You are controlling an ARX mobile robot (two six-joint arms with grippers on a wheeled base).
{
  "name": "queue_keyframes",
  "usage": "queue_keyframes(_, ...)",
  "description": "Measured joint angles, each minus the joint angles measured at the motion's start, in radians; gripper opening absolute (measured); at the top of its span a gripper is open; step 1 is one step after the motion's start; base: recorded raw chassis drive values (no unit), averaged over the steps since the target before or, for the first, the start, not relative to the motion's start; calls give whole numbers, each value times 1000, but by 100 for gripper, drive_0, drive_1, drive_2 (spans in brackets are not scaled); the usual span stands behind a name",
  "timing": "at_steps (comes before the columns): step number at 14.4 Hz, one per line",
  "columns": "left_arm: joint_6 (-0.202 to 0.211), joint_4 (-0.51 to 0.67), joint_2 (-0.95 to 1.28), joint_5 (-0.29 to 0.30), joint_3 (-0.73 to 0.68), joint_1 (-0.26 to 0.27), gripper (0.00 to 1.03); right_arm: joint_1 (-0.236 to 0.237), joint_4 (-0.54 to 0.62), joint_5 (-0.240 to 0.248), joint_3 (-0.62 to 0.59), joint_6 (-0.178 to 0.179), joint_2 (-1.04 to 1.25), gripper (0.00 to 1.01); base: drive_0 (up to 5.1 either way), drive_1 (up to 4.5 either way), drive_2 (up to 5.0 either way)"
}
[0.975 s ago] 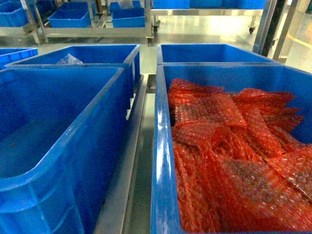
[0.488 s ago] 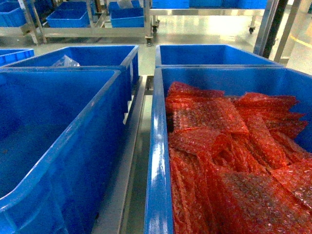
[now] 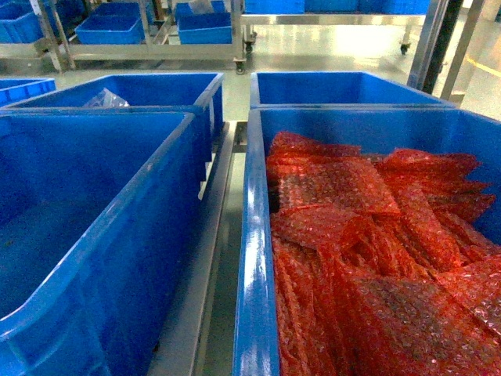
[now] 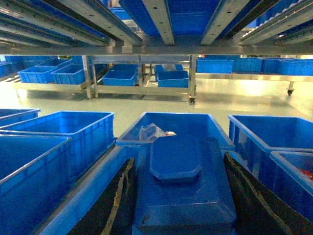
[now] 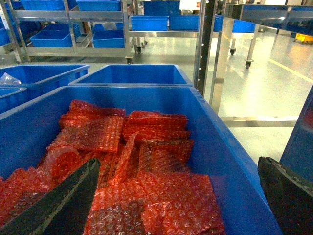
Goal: Pick blue part to blue bin on bottom shelf
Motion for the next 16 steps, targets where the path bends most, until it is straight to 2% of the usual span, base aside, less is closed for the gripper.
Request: queue_keyframes(16,0,0,0,0,0,0,43,0,0,0,0,0,0,98,0,0,0)
